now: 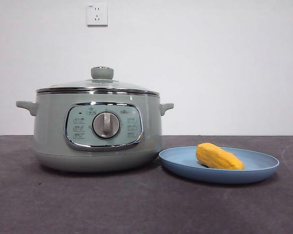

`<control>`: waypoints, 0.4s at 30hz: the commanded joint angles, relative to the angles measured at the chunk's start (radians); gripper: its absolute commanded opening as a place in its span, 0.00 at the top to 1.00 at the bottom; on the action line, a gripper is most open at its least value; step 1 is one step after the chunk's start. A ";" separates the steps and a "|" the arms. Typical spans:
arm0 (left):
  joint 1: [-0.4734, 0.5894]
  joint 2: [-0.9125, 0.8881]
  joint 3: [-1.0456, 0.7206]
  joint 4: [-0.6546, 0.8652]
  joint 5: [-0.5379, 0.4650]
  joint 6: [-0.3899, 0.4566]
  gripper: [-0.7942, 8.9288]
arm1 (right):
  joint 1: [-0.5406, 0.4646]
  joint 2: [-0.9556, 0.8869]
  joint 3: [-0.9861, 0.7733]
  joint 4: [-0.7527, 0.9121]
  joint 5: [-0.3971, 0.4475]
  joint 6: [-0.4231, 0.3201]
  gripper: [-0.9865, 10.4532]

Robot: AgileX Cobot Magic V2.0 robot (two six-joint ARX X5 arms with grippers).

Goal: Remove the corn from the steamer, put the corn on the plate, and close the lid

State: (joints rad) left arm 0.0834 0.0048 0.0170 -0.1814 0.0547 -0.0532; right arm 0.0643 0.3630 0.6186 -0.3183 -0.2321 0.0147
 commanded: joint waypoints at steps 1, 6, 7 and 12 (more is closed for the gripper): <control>0.004 -0.002 -0.014 0.003 -0.001 -0.004 0.92 | -0.021 -0.081 -0.172 0.156 0.007 0.022 0.91; 0.004 -0.002 -0.014 0.003 -0.001 -0.004 0.92 | -0.026 -0.193 -0.367 0.263 0.071 0.023 0.91; 0.004 -0.002 -0.014 0.003 -0.001 -0.004 0.92 | -0.026 -0.214 -0.399 0.273 0.083 0.030 0.91; 0.004 -0.002 -0.014 0.003 -0.001 -0.004 0.92 | -0.024 -0.312 -0.512 0.288 0.163 0.058 0.91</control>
State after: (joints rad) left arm 0.0834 0.0048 0.0170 -0.1814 0.0547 -0.0532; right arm 0.0391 0.0673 0.1230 -0.0494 -0.0799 0.0498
